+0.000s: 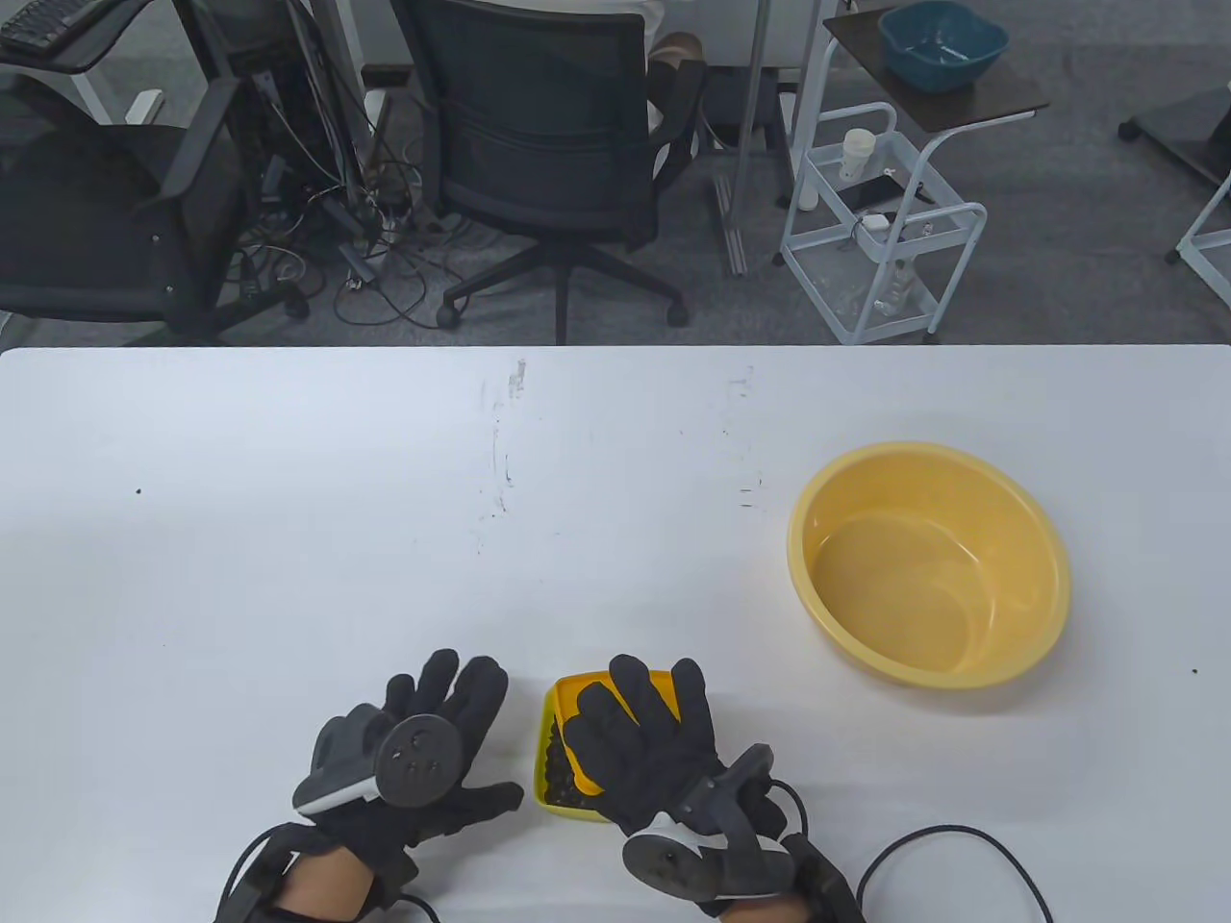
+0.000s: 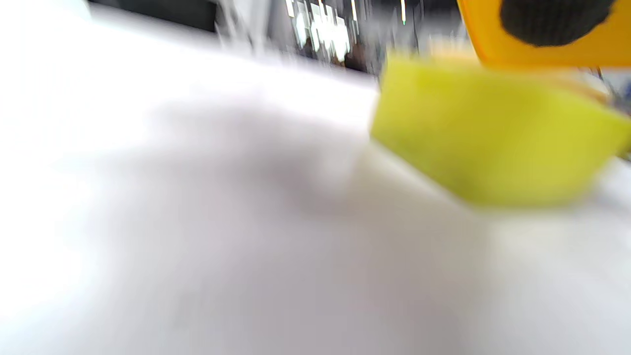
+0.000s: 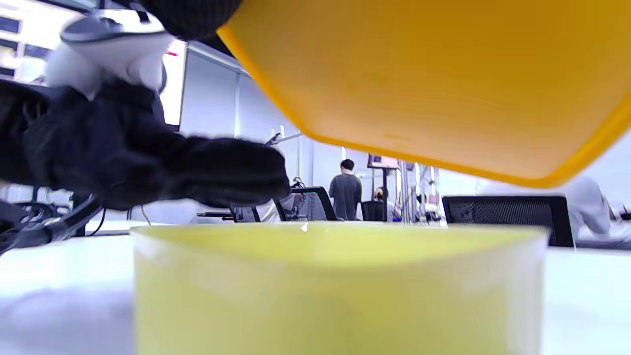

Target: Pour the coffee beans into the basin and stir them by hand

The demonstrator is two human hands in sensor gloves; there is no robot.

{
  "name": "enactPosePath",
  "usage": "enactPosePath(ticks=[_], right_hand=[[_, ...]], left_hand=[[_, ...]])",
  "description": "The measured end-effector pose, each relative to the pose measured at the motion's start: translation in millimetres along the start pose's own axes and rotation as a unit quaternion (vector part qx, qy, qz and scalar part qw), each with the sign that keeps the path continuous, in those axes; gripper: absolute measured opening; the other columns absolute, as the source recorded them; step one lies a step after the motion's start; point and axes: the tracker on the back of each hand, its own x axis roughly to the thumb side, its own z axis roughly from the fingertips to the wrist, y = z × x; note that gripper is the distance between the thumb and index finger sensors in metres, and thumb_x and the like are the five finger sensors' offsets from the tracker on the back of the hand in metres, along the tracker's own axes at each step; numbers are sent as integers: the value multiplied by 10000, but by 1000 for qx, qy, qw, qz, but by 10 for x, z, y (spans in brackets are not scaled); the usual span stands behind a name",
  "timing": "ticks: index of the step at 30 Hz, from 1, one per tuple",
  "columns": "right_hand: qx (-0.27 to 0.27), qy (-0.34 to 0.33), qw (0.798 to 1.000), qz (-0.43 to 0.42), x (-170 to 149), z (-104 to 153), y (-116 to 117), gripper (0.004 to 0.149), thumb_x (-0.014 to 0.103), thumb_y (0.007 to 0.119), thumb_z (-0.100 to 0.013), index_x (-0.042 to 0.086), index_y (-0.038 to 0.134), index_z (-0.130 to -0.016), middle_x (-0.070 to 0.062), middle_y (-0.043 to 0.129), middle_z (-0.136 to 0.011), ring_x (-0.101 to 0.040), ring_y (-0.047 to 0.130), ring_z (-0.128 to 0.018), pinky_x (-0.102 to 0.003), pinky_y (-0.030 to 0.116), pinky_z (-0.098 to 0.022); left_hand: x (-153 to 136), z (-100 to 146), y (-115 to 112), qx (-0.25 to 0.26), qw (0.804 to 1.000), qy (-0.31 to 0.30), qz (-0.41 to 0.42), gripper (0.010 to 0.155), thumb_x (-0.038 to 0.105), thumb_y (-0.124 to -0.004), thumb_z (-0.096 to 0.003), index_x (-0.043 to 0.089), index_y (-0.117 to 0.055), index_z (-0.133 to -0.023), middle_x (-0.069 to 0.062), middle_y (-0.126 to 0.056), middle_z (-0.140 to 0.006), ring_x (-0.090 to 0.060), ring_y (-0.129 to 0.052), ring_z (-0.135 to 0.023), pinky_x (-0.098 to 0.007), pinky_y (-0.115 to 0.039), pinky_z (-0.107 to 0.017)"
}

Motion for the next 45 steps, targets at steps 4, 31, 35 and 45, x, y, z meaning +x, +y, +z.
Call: enactPosePath(ticks=[4,31,35,45], right_hand=[[-27,-67,997,-19,144,22,-33,521,440,638,-460,220,564,-926,-34,590,-1010,-386,399,-1049,-681,174,-685],[-5,113,990,-85,-412,151,-17,738,578,550,-466,268,205,-1041,-116,106,-1093,-427,-20,-1004,-644,-8,-645],[-1,111,990,-85,-413,154,-16,732,577,549,-466,268,221,-1043,-115,112,-1095,-424,-20,-1004,-643,-8,-645],[3,115,989,-93,-431,167,-11,727,574,549,-466,266,235,-1045,-115,127,-1098,-422,-22,-1005,-640,-18,-645]], left_hand=[[326,168,184,91,992,-74,-56,882,620,-684,-477,220,-206,-1102,-152,-376,-1176,-459,-435,-1113,-669,-341,-751],[-1166,173,-55,45,832,317,453,542,435,-602,-601,6,-690,-919,-16,-990,-733,-244,-1037,-679,-411,-691,-670],[-1240,198,-127,33,799,331,501,553,430,-587,-605,-10,-660,-932,-24,-975,-755,-247,-1025,-699,-410,-681,-679],[-1204,246,-64,32,816,345,463,769,461,-538,-617,-177,-325,-990,-115,-873,-844,-324,-960,-743,-493,-619,-680]])
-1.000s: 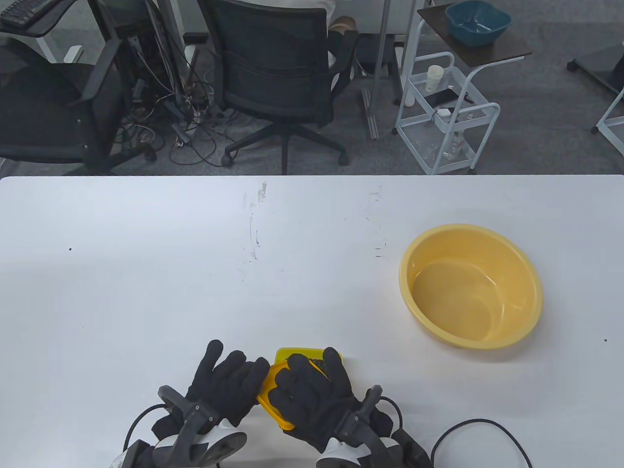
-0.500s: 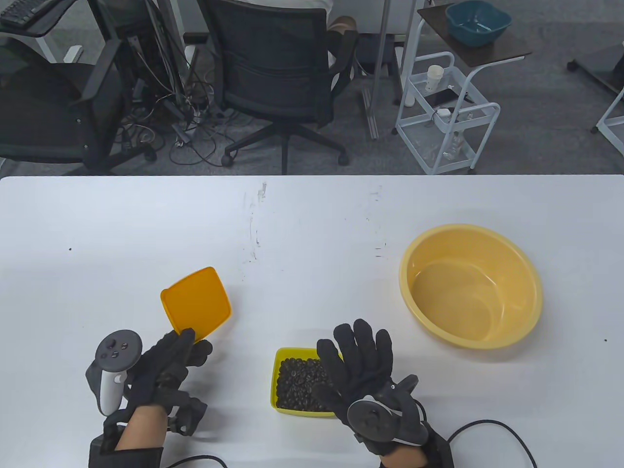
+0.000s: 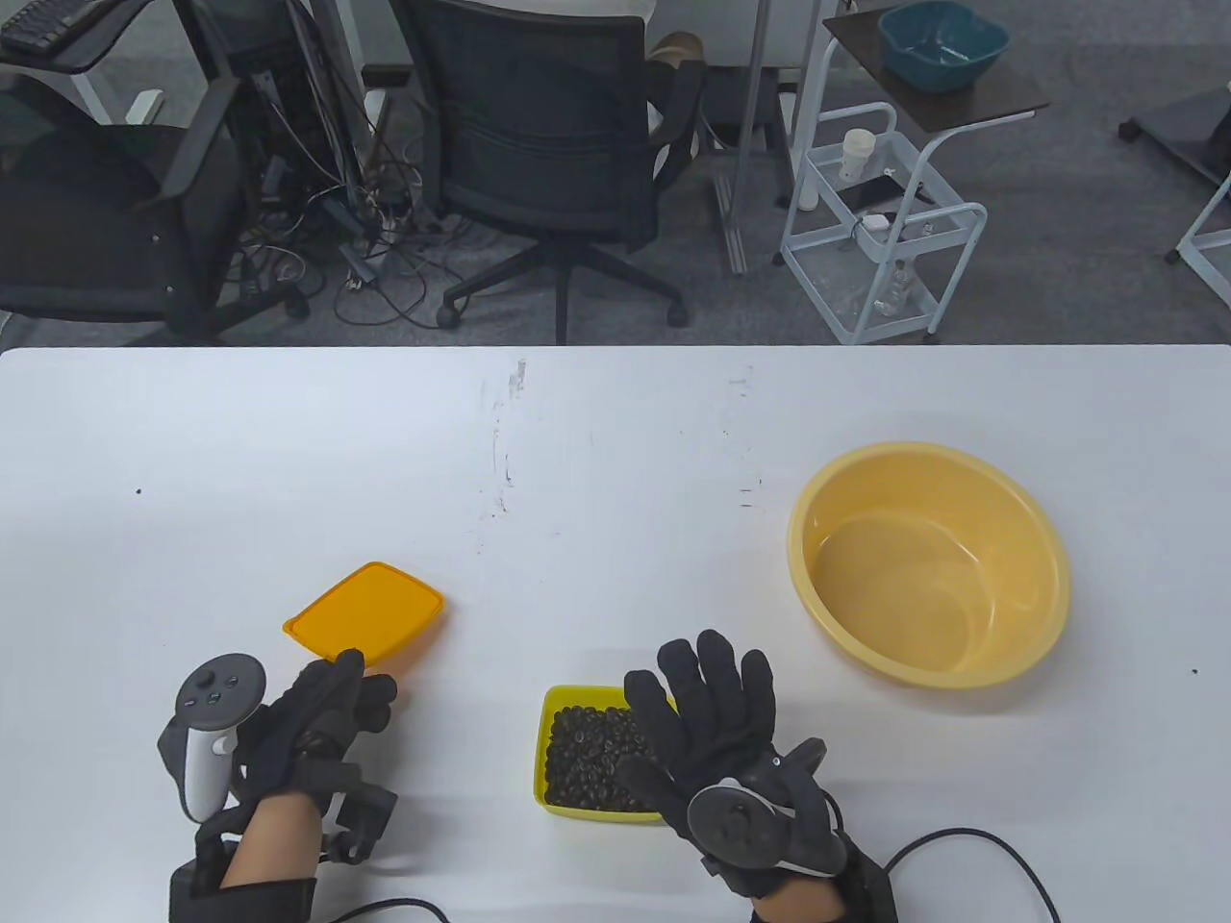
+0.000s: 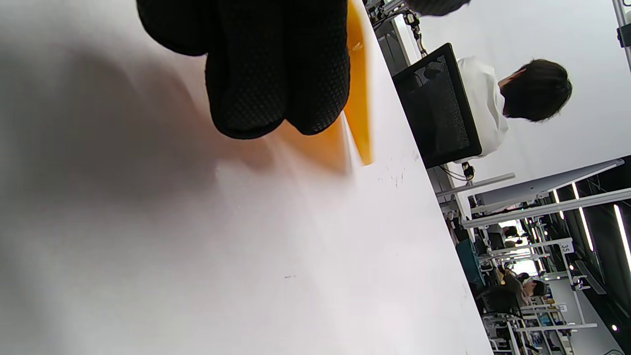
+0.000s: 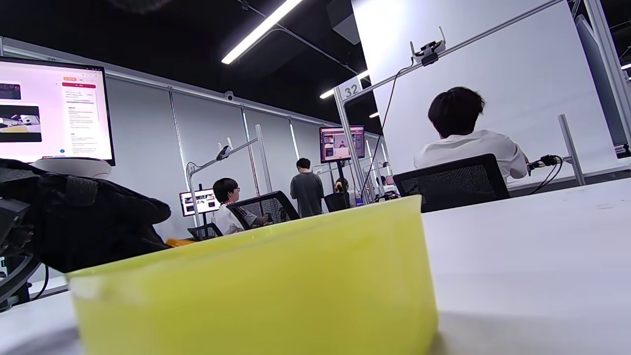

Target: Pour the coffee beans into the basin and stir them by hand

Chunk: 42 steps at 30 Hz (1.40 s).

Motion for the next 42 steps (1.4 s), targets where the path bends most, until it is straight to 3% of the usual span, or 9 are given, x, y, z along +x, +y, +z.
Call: enactPosePath(ticks=[6,10,14,17,25,27,35,39,42], right_hand=[[-3,11,1000,9,-17,5,-8,728,578,548,-466,259,247,-1047,-119,156,-1102,-426,-1,-1010,-646,-1,-647],[1,58,998,-1,-116,5,-15,755,610,533,-464,200,304,-1055,-149,269,-1105,-444,63,-1021,-661,46,-650],[45,132,990,-36,-270,16,48,811,641,520,-458,93,412,-1046,-192,338,-1093,-464,75,-1014,-663,65,-647],[85,186,977,-63,-385,31,137,836,646,524,-456,52,439,-1038,-222,345,-1083,-473,59,-1003,-657,57,-642],[202,253,941,-98,-536,27,465,893,639,582,-447,13,338,-1034,-273,257,-1055,-494,30,-968,-649,58,-638],[222,257,934,-110,-540,24,531,899,641,589,-446,11,329,-1033,-274,252,-1052,-497,34,-965,-649,65,-639],[264,307,896,-182,-554,34,709,819,563,559,-490,57,216,-1035,-229,50,-1026,-436,-112,-919,-633,26,-635],[234,350,886,-193,-503,22,719,685,396,557,-500,21,312,-1019,-248,126,-1017,-461,-46,-922,-626,49,-630],[217,355,891,-180,-469,12,662,656,361,552,-497,-22,371,-998,-313,217,-988,-547,72,-909,-668,131,-621]], left_hand=[[45,69,53,32,999,-21,-34,803,483,-543,-614,-149,-251,-1013,-146,-816,-888,-332,-938,-759,-507,-598,-686],[258,219,-27,52,978,-160,-120,793,548,-543,-599,-33,-282,-1072,-134,-789,-928,-330,-920,-794,-515,-588,-699],[432,370,-252,62,925,-266,-265,848,633,-548,-570,41,-265,-1107,-161,-700,-1025,-380,-839,-890,-561,-551,-720],[510,452,-493,66,857,-315,-404,857,665,-543,-557,93,-252,-1125,-152,-657,-1068,-390,-792,-939,-573,-531,-732],[562,545,-989,63,726,-349,-589,854,685,-542,-536,193,-192,-1139,-167,-477,-1167,-436,-597,-1071,-637,-423,-757],[567,563,-1061,62,710,-356,-604,853,685,-539,-536,194,-188,-1140,-165,-475,-1168,-435,-596,-1072,-636,-423,-758],[517,532,-1091,39,709,-353,-609,846,679,-529,-533,186,-204,-1139,-170,-491,-1164,-445,-603,-1066,-643,-418,-756],[511,527,-1087,34,714,-354,-603,852,677,-530,-532,181,-191,-1136,-176,-478,-1167,-451,-591,-1070,-646,-415,-755],[515,532,-1092,29,713,-356,-604,850,679,-532,-529,187,-203,-1139,-175,-479,-1169,-454,-586,-1074,-649,-412,-755]])
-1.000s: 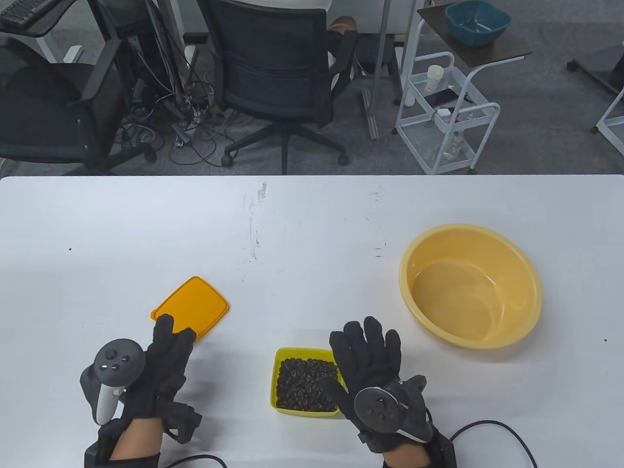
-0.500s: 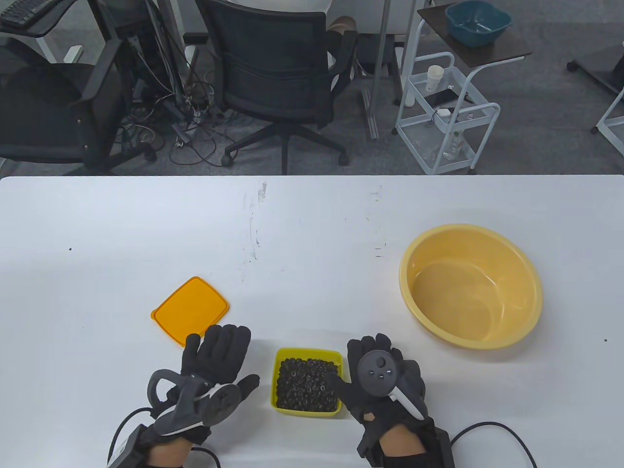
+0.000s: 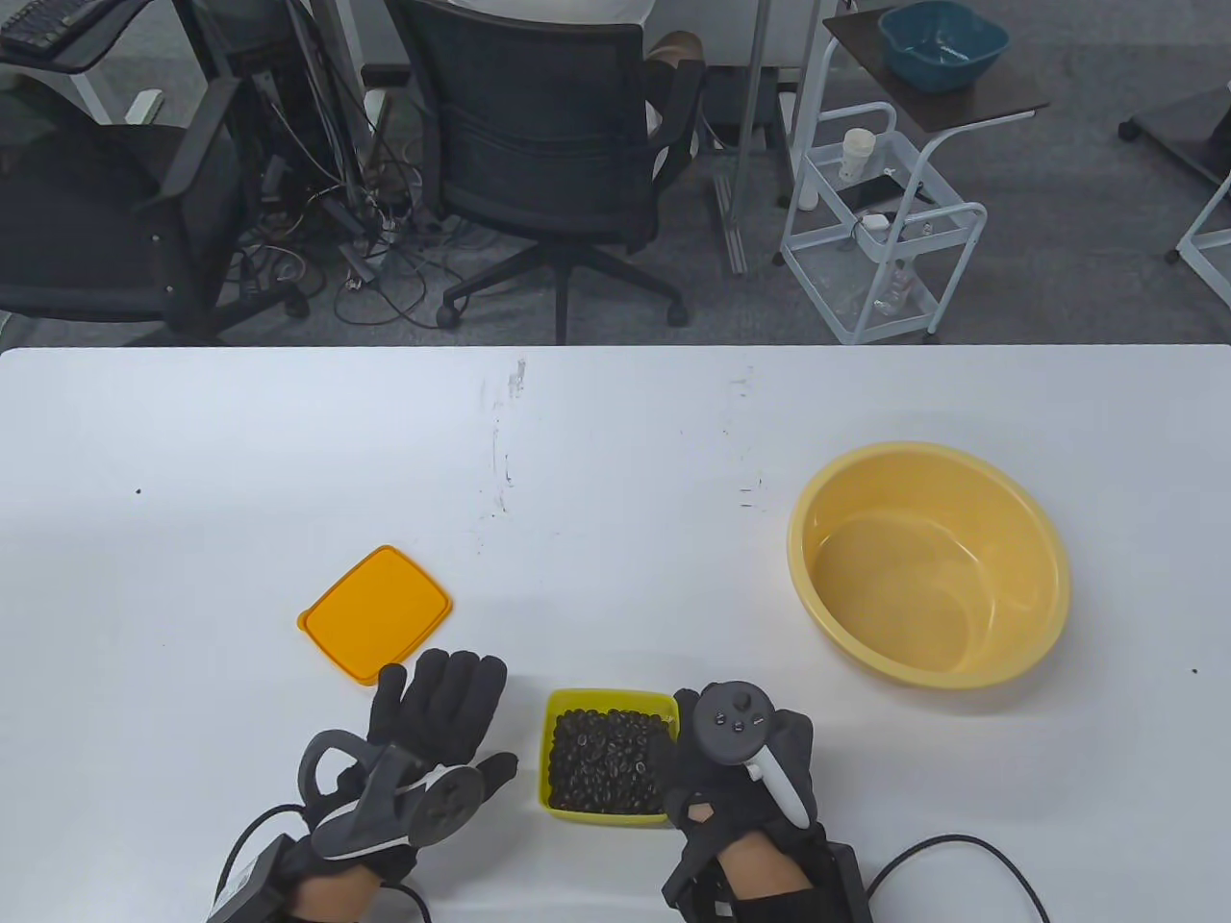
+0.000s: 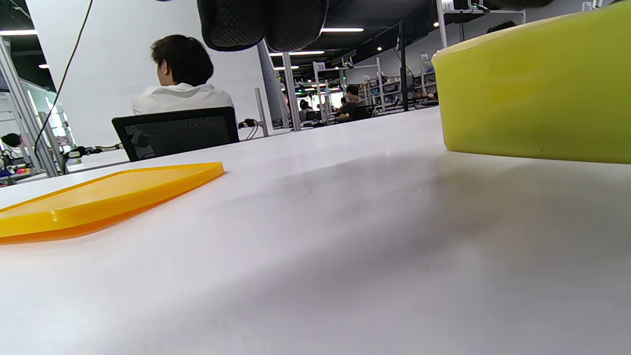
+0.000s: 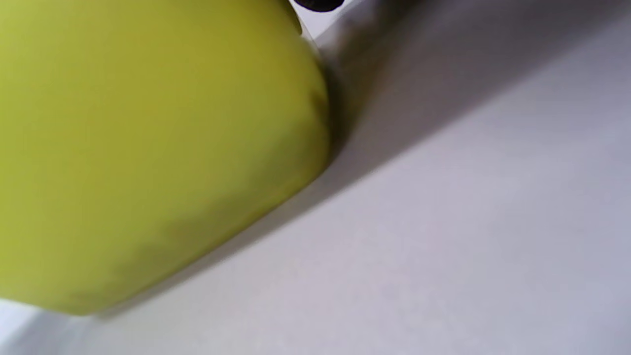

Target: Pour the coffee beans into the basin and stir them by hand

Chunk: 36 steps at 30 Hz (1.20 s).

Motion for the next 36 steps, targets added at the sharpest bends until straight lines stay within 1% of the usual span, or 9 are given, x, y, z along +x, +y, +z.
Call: enactPosePath(ticks=[5,9,11,14,15,20,24,30,36], right_hand=[[-29,12,995,-91,-6,80,-196,659,341,546,-502,-67,340,-977,-327,573,-889,-542,405,-927,-685,230,-632],[-32,-3,983,-178,-72,131,-350,672,376,522,-517,-8,262,-1002,-300,551,-898,-583,556,-853,-689,326,-634],[-58,-26,969,-241,-19,207,-526,680,395,505,-524,9,222,-1007,-281,527,-909,-487,780,-708,-649,448,-626],[-58,-42,958,-277,81,298,-893,687,404,491,-527,17,187,-1006,-281,511,-907,-404,829,-644,-625,493,-612],[-60,-43,958,-278,93,314,-969,691,408,491,-529,21,178,-1009,-280,508,-908,-400,828,-639,-623,495,-610],[-190,-19,952,-238,52,477,-1777,699,426,486,-532,44,153,-1013,-275,480,-916,-386,807,-646,-625,486,-610],[-325,50,936,-125,-148,514,-2282,704,430,478,-534,60,115,-1011,-271,435,-929,-387,767,-682,-640,441,-623],[-369,143,915,-75,-528,366,-2477,705,434,481,-533,76,105,-1011,-265,409,-936,-388,742,-696,-646,416,-629],[-371,167,913,-29,-697,192,-2466,706,438,490,-532,88,113,-1014,-256,407,-940,-388,736,-698,-650,405,-631]], left_hand=[[10,18,34,10,1000,-5,9,839,676,-536,-528,180,-251,-1142,-173,-505,-1162,-456,-598,-1069,-652,-411,-754],[23,32,65,18,1000,-10,18,839,675,-536,-529,178,-256,-1143,-173,-511,-1161,-454,-602,-1068,-652,-409,-755],[35,36,69,19,1000,-12,19,836,675,-537,-529,180,-258,-1143,-174,-512,-1160,-454,-604,-1067,-652,-410,-754],[58,41,61,16,1000,-18,16,835,675,-537,-529,180,-263,-1143,-173,-517,-1158,-455,-610,-1064,-651,-416,-753],[62,43,61,15,1000,-19,15,834,675,-537,-529,180,-266,-1144,-172,-519,-1158,-452,-612,-1064,-651,-416,-753],[73,60,78,21,999,-25,21,836,676,-535,-529,185,-253,-1143,-175,-504,-1163,-456,-601,-1068,-652,-410,-754],[95,56,66,18,999,-31,21,835,676,-535,-528,185,-256,-1143,-175,-505,-1162,-455,-602,-1068,-651,-412,-755],[108,49,68,16,999,-33,19,837,677,-537,-528,190,-248,-1145,-178,-488,-1168,-456,-590,-1074,-654,-404,-755],[96,32,33,3,999,-32,16,842,686,-540,-520,200,-258,-1146,-197,-464,-1177,-465,-564,-1086,-661,-400,-754]])
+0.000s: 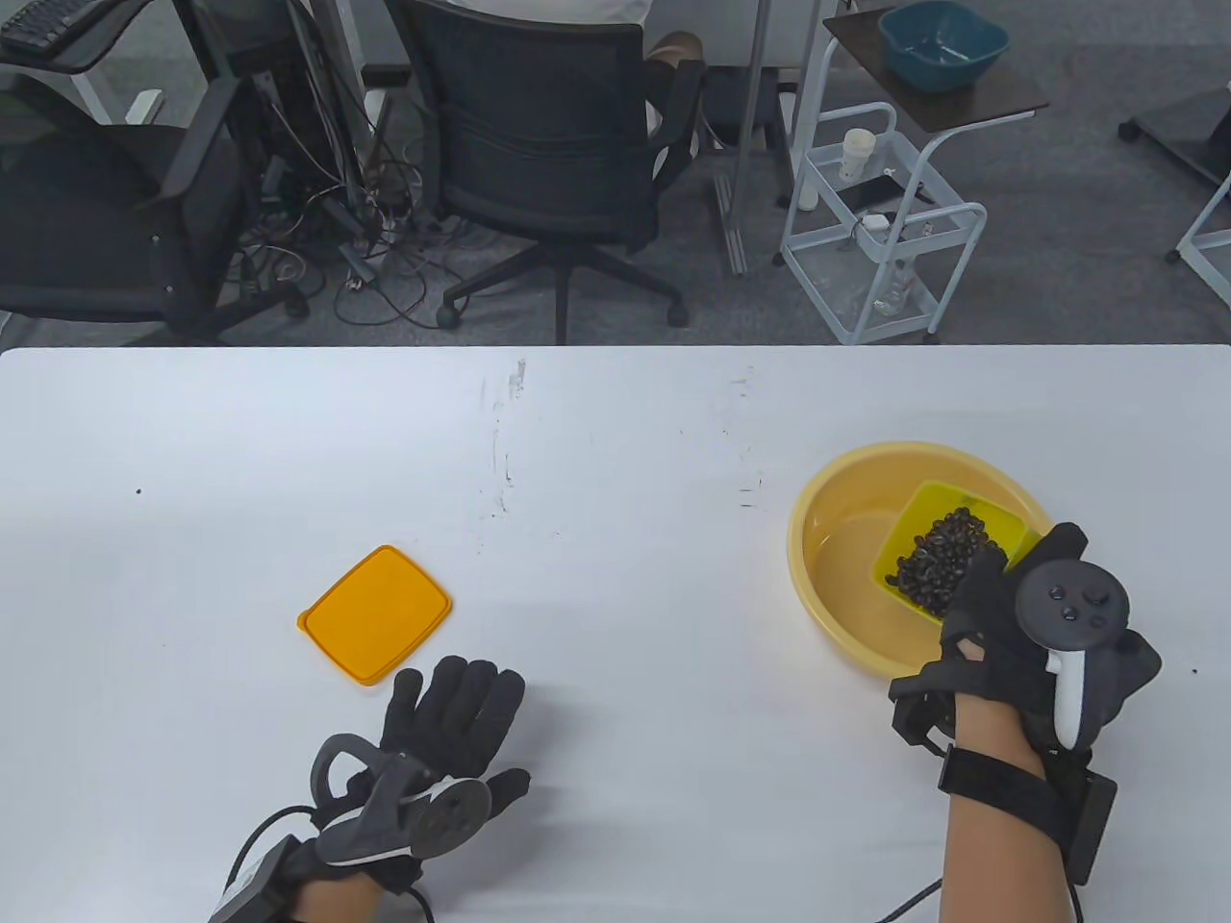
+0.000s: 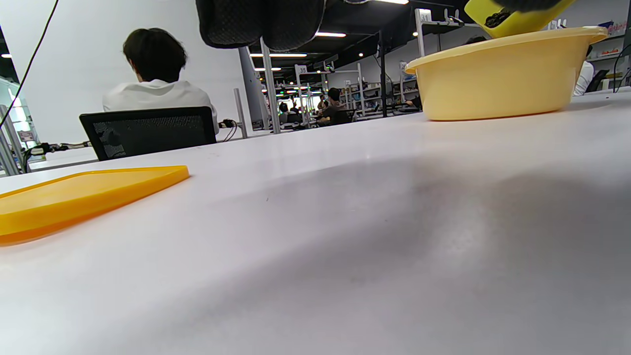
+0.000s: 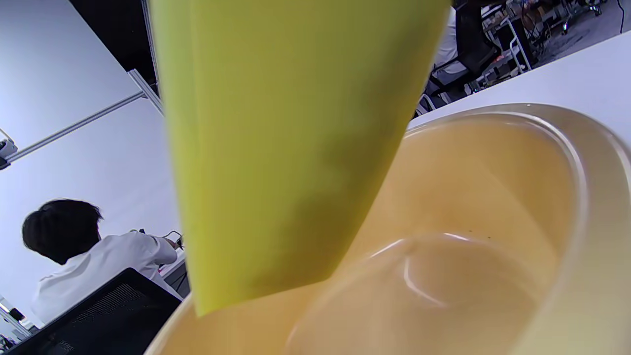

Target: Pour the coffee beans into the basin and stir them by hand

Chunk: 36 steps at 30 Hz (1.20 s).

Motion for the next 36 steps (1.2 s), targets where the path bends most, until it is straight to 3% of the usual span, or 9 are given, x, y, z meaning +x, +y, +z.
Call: enactPosePath(ticks=[14,36], right_hand=[[-15,-44,995,87,212,-10,176,710,441,495,-530,104,100,-1015,-248,379,-949,-399,696,-715,-665,347,-639],[-22,-47,993,104,230,-25,95,709,442,500,-528,116,103,-1017,-242,374,-954,-401,685,-720,-667,335,-641]], left_hand=[[-20,-5,-3,-4,1000,4,6,835,680,-543,-520,200,-271,-1146,-201,-456,-1177,-475,-549,-1089,-664,-393,-752],[-50,1,5,-7,1000,6,10,831,677,-546,-520,196,-284,-1145,-196,-466,-1175,-473,-561,-1084,-663,-400,-751]])
